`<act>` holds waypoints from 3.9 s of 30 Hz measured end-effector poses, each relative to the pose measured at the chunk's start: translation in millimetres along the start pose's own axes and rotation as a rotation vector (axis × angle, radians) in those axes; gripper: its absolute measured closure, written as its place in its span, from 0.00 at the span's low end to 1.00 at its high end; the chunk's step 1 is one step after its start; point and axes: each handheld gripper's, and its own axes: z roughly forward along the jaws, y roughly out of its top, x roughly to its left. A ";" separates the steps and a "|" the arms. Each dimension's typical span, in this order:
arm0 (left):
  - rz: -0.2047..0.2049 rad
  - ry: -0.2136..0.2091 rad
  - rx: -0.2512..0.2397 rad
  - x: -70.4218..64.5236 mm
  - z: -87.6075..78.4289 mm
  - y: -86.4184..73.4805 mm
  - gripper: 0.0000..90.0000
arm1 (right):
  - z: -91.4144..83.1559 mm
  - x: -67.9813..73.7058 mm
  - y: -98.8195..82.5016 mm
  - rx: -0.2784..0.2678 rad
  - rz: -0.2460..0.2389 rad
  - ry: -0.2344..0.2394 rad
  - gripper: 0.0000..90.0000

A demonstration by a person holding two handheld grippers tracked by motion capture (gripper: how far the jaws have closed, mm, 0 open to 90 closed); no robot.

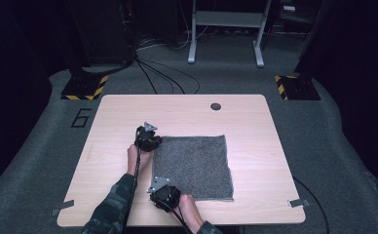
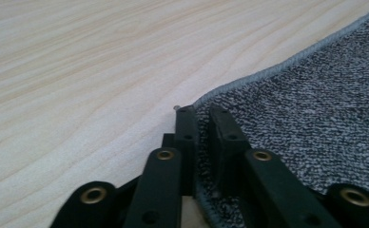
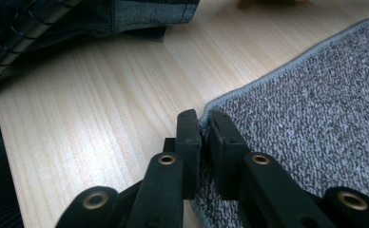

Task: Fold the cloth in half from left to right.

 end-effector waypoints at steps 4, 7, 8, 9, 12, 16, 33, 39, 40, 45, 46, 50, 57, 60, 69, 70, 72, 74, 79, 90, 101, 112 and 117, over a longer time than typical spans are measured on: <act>-0.002 -0.008 0.005 1.1 0.2 0.8 0.97 | -1.0 -0.7 -1.1 0.000 0.025 0.006 0.95; -0.024 -0.016 0.002 2.1 0.4 1.8 0.97 | -3.2 -2.5 -3.6 -0.035 0.040 0.014 0.95; -0.027 -0.018 0.003 2.0 -0.3 3.3 0.97 | -6.5 -4.2 -4.5 -0.032 0.028 0.020 0.95; -0.027 -0.018 0.003 2.0 -0.3 3.3 0.97 | -6.5 -4.2 -4.5 -0.032 0.028 0.020 0.95; -0.027 -0.025 -0.007 0.2 -2.5 7.6 0.98 | -20.0 -8.1 -6.0 -0.080 0.049 0.021 0.96; -0.020 -0.037 -0.004 -1.9 -4.5 14.5 0.98 | -34.9 -15.5 -14.8 -0.133 0.106 0.034 0.96; 0.017 -0.007 -0.023 4.4 -22.6 38.7 0.98 | -59.3 -13.5 0.7 -0.242 0.092 0.022 0.96; 0.021 0.016 -0.036 10.6 -30.9 46.3 0.98 | -63.7 -10.5 12.6 -0.274 0.074 0.015 0.96; 0.035 0.027 -0.039 11.3 -33.4 48.5 0.98 | -64.8 -10.7 15.3 -0.279 0.069 0.013 0.96; 0.050 0.042 -0.034 15.9 -42.3 56.0 0.98 | -71.0 -12.4 28.3 -0.320 0.061 0.019 0.96; 0.050 0.053 -0.046 18.7 -46.6 59.2 0.98 | -73.4 -12.0 33.9 -0.341 0.048 0.015 0.96; 0.056 0.071 -0.049 23.4 -56.9 65.2 0.98 | -79.4 -8.9 43.2 -0.371 0.032 0.011 0.96; 0.081 0.073 -0.068 19.4 -70.6 81.3 0.98 | -90.5 -4.3 42.5 -0.410 0.026 -0.006 0.97; 0.132 0.059 -0.038 4.2 -62.9 93.8 0.98 | -94.4 -6.0 26.0 -0.404 0.057 -0.011 0.97; 0.168 0.024 -0.015 -21.4 -37.3 106.2 0.98 | -100.9 -18.3 -4.2 -0.407 0.127 -0.055 0.97; 0.181 0.023 -0.004 -27.3 -31.6 107.9 0.98 | -101.6 -21.1 -9.1 -0.403 0.139 -0.058 0.97; 0.181 0.011 0.000 -32.3 -26.4 108.7 0.98 | -101.7 -23.2 -13.8 -0.392 0.146 -0.059 0.97; 0.190 0.010 0.008 -36.7 -22.7 109.7 0.98 | -100.4 -23.3 -16.7 -0.383 0.152 -0.069 0.97; 0.197 -0.010 0.007 -48.4 -14.6 111.2 0.98 | -97.1 -22.4 -24.3 -0.345 0.148 -0.081 0.96; 0.241 -0.048 0.009 -72.4 3.4 113.9 0.98 | -99.5 -25.5 -37.8 -0.313 0.154 -0.108 0.96; 0.253 -0.063 0.015 -85.7 16.8 114.0 0.98 | -100.7 -30.6 -55.6 -0.275 0.181 -0.125 0.96; 0.240 -0.080 0.033 -92.5 30.2 111.3 0.97 | -102.7 -36.8 -70.7 -0.239 0.204 -0.144 0.96; 0.243 -0.055 0.045 -90.9 33.8 110.5 0.97 | -102.9 -41.3 -76.6 -0.234 0.231 -0.148 0.95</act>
